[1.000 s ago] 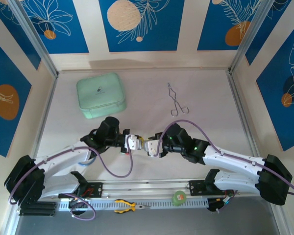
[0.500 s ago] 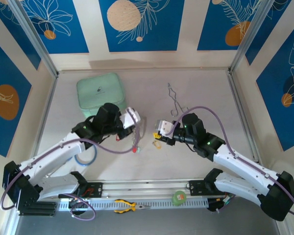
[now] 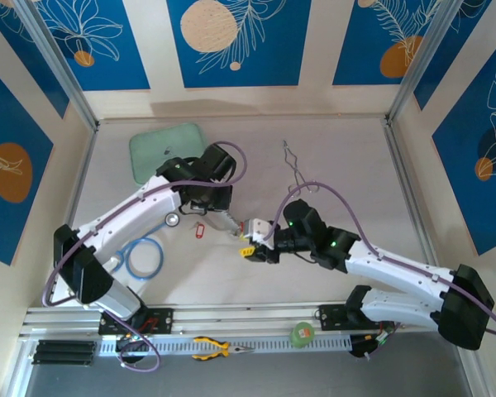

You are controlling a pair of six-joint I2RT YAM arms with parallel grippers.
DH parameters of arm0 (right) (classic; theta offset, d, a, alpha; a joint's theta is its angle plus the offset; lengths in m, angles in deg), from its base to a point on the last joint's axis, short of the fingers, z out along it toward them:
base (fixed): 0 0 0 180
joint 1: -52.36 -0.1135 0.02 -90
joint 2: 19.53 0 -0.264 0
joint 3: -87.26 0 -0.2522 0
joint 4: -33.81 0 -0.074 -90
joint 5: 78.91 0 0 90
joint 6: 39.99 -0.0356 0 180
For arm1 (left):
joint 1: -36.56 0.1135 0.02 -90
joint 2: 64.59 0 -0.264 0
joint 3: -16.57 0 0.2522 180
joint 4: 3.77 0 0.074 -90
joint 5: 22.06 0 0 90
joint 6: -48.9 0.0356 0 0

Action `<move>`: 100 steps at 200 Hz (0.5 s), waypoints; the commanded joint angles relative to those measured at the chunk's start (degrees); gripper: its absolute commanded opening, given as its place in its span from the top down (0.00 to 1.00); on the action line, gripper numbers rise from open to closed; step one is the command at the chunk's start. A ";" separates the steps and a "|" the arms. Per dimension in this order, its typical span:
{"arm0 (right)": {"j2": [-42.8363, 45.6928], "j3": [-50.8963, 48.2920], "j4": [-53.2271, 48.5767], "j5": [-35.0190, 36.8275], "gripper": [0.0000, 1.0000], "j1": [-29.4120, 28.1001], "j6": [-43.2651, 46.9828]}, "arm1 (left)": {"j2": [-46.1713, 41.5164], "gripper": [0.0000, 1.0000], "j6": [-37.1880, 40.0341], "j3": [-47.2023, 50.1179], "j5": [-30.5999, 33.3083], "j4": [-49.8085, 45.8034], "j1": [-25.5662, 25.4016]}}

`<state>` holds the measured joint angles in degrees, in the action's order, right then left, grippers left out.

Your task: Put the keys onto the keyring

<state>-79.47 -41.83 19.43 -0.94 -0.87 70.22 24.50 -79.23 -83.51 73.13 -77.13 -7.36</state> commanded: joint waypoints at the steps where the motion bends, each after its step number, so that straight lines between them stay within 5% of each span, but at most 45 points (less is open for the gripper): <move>1: -0.69 -0.81 7.27 2.74 0.65 -2.09 -5.84 | 0.29 1.00 -20.30 -3.97 -6.66 -7.71 1.09; 33: -2.72 -3.45 12.03 13.31 0.63 -3.07 -8.98 | 0.61 1.00 -29.66 -2.35 -14.15 -9.44 2.40; 100: -9.44 -3.23 22.19 18.89 0.61 -3.17 -10.53 | 0.03 1.00 -32.72 1.23 -18.34 -5.80 2.56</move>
<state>-86.86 -45.16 34.86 14.40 -3.69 60.99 24.85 -107.60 -83.40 57.68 -82.88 -5.33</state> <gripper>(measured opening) 0.391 0.039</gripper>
